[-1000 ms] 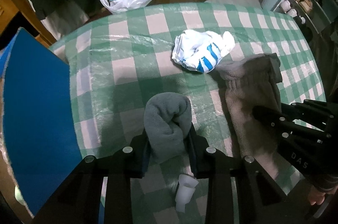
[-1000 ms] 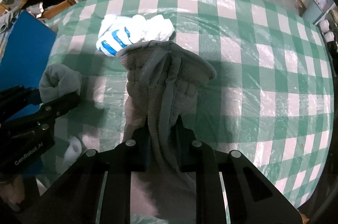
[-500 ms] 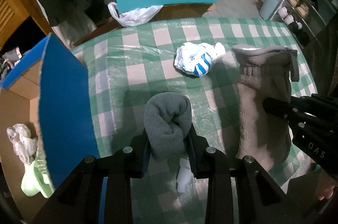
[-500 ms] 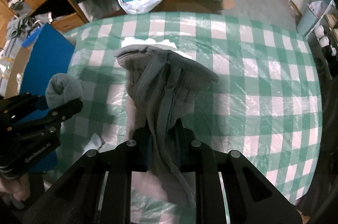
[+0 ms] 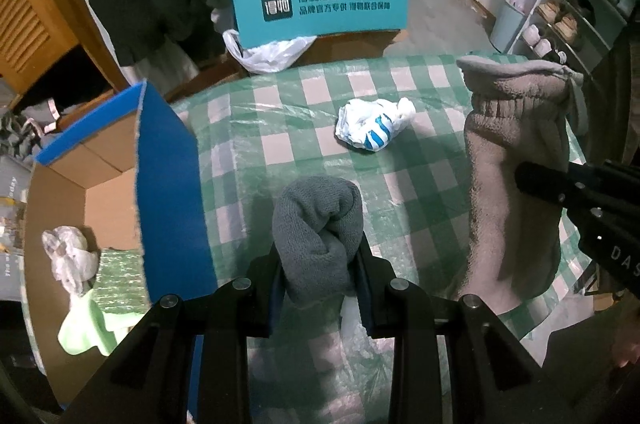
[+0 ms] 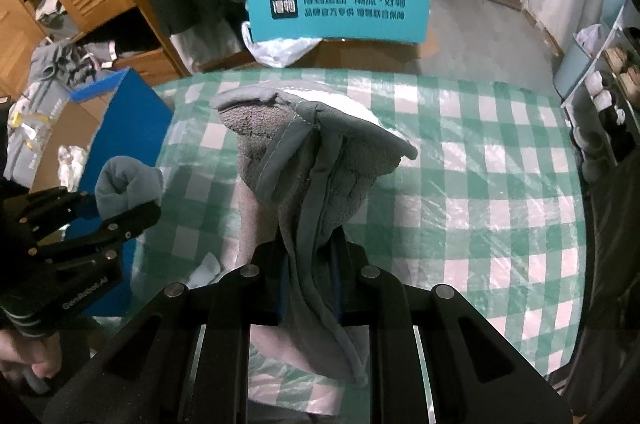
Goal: Organize soft objects
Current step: 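Lift the grey sock with the left tool while right lifts the grey mitten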
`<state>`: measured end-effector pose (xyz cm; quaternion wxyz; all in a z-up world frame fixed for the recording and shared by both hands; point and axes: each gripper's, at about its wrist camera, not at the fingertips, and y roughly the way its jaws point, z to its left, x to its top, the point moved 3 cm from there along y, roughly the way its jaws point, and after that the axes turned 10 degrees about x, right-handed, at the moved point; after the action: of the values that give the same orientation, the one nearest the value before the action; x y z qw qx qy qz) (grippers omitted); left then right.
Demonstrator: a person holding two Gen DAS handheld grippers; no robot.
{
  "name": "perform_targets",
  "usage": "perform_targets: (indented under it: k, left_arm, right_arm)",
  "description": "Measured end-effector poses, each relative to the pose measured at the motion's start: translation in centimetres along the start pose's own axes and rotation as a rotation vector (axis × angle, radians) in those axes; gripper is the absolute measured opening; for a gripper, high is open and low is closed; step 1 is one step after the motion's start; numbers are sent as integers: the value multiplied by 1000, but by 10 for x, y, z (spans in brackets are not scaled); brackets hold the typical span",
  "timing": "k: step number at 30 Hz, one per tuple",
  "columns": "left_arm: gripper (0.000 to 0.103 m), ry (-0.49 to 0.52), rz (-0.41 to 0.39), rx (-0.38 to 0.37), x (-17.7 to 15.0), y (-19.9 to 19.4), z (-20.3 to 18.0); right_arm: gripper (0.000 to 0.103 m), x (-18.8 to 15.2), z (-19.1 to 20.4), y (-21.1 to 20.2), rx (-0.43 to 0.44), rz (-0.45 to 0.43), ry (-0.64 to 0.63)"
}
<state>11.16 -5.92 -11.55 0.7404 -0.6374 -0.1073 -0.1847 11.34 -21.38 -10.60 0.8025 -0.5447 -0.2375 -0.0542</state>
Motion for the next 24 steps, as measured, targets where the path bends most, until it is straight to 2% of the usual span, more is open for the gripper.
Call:
perform_targets:
  k: [24]
  left_arm:
    - [30, -39, -100, 22, -8, -53, 25]
  right_arm:
    - [14, 9, 37, -52, 43, -119, -70]
